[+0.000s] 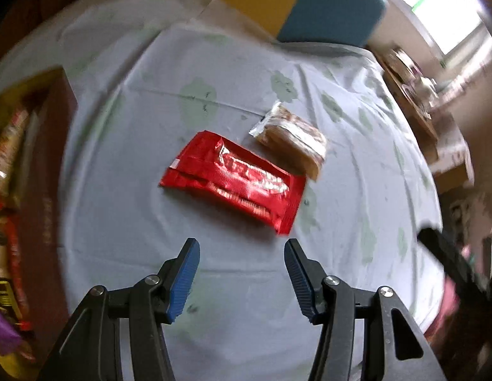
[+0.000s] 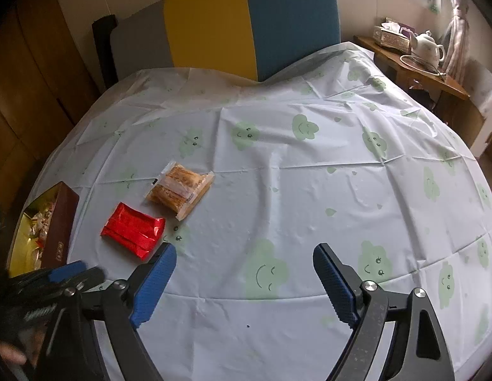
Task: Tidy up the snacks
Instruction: 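Move both grippers toward the red pack and the clear bread bag, then grasp the red wrapper pack with the left gripper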
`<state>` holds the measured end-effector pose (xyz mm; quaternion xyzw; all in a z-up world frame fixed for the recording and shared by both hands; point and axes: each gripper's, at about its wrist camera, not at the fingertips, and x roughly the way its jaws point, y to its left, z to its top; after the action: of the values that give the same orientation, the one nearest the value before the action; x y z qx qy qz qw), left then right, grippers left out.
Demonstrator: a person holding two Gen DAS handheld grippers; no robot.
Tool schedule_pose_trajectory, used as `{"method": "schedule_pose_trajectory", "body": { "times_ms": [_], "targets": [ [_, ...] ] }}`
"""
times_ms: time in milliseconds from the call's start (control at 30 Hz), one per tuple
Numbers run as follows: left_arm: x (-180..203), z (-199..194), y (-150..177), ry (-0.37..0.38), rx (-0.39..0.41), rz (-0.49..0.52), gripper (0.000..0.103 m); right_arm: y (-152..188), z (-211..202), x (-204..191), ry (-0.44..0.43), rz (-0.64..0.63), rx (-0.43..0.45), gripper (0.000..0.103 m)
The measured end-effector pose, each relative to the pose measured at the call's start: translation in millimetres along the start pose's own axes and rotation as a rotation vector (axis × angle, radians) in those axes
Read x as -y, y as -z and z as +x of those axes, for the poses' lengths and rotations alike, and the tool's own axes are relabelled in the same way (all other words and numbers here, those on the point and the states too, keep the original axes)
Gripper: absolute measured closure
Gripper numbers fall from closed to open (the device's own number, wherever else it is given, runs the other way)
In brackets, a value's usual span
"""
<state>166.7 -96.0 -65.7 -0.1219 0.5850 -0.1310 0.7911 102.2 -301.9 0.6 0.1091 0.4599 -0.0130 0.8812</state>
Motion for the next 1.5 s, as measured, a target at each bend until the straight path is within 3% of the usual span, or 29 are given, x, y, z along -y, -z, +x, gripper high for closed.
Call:
{"method": "schedule_pose_trajectory", "body": {
  "times_ms": [233,400,667,800,900,1100,1200,1267,1400,1500],
  "targets": [
    [-3.9,26.5,-29.7,0.021,-0.023,-0.131,0.048,-0.4,-1.9,-3.5,-0.024,-0.006,-0.001,0.014],
    [4.9,31.8,-46.1,0.000,-0.002,-0.121,0.048,-0.9,-2.6,-5.4,-0.034,-0.011,-0.004,0.013],
    [39.7,45.2,-54.7,-0.154,0.002,0.055,0.048,-2.0,-5.2,-3.0,-0.055,0.010,-0.001,0.012],
    [45.5,42.4,-58.8,-0.127,0.001,0.011,0.046,-1.2,-5.2,-4.3,-0.058,0.010,-0.006,0.012],
    [44.8,44.9,-68.0,-0.157,-0.012,-0.036,0.043,-1.0,-5.8,-5.2,-0.063,0.009,-0.005,0.012],
    [66.4,67.9,-83.1,-0.285,-0.032,0.084,0.039,-0.9,-6.6,-4.8,-0.076,0.010,-0.004,0.012],
    [64.5,68.8,-74.4,-0.274,0.004,0.147,0.044,-0.9,-7.0,-3.5,-0.076,0.016,-0.002,0.012],
    [59.0,63.1,-67.1,-0.269,0.029,0.188,0.054,-1.1,-7.7,-3.1,-0.077,0.021,-0.001,0.012],
    [46.7,44.0,-38.6,-0.230,0.036,0.272,0.056,-1.4,-8.1,-3.0,-0.070,0.020,0.005,0.012],
    [39.3,25.7,2.9,-0.218,0.052,0.369,0.056,-0.8,-6.8,-1.3,-0.057,0.024,0.001,0.012]
  ]
}}
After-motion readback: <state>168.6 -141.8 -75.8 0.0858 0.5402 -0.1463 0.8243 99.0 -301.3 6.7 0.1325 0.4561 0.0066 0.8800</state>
